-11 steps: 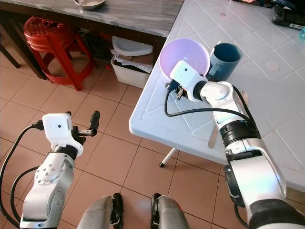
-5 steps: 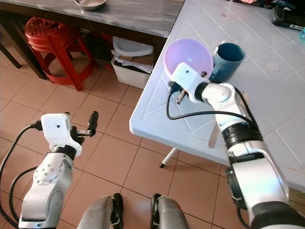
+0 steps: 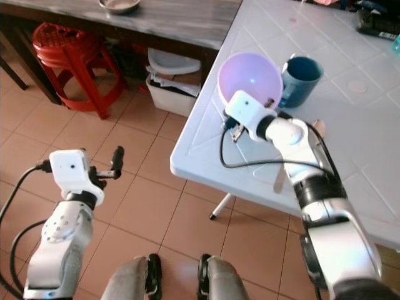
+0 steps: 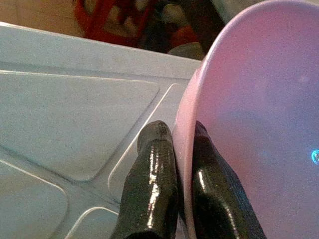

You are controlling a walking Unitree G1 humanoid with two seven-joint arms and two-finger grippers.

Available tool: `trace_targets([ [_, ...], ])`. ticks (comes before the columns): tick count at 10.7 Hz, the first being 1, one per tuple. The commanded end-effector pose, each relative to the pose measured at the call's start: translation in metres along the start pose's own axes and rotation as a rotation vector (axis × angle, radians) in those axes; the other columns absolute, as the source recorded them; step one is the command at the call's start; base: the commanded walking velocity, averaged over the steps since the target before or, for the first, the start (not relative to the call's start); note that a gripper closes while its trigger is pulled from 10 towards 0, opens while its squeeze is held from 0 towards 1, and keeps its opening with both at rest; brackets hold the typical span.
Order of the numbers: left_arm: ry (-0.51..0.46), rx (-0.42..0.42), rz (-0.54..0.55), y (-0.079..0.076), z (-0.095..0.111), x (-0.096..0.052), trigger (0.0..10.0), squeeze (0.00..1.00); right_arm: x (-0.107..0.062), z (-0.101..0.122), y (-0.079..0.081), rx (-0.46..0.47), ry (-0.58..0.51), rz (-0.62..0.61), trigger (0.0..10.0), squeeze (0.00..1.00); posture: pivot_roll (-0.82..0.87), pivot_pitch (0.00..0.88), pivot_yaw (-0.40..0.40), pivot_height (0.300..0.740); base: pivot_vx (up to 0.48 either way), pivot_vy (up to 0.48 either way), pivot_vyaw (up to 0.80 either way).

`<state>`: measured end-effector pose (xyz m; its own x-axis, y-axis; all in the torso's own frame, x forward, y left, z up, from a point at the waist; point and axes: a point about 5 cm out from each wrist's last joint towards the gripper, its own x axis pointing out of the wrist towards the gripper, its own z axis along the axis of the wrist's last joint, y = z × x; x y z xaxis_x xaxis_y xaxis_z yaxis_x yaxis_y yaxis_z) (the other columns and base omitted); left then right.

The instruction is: Setting the table

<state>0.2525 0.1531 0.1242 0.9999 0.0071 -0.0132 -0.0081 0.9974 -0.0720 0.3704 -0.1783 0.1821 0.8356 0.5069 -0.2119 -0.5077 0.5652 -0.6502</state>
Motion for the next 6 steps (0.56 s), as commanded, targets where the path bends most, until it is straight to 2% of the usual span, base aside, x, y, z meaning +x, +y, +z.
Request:
trace_targets([
  [1,0.005,0.019,0.022,0.004,-0.003,-0.001,10.0,0.00,-0.002,0.001,0.005,0.019,-0.039,-0.041,0.0,0.00,-0.02,0.209,-0.020,0.740,0.000,0.431,0.00],
  [2,-0.006,0.006,0.007,0.001,0.003,0.002,10.0,0.00,-0.007,0.006,0.010,-0.016,-0.097,-0.139,0.0,0.00,-0.01,0.209,-0.025,0.740,0.480,0.000,0.00],
  [3,-0.022,-0.003,-0.004,-0.002,0.009,0.005,10.0,0.00,-0.010,0.006,0.014,-0.047,-0.105,-0.162,0.0,0.00,-0.01,0.208,-0.026,0.740,0.480,0.000,0.00],
  [4,-0.062,-0.018,-0.004,-0.005,0.020,0.010,10.0,0.00,-0.019,-0.002,0.024,0.016,-0.105,-0.230,0.0,0.00,-0.01,0.204,-0.026,0.740,0.480,0.000,0.00],
  [6,-0.067,-0.007,-0.018,-0.005,0.020,0.012,10.0,0.00,-0.027,0.001,0.033,-0.024,-0.133,-0.301,0.0,0.00,-0.01,0.203,-0.023,0.740,0.480,0.000,0.00],
])
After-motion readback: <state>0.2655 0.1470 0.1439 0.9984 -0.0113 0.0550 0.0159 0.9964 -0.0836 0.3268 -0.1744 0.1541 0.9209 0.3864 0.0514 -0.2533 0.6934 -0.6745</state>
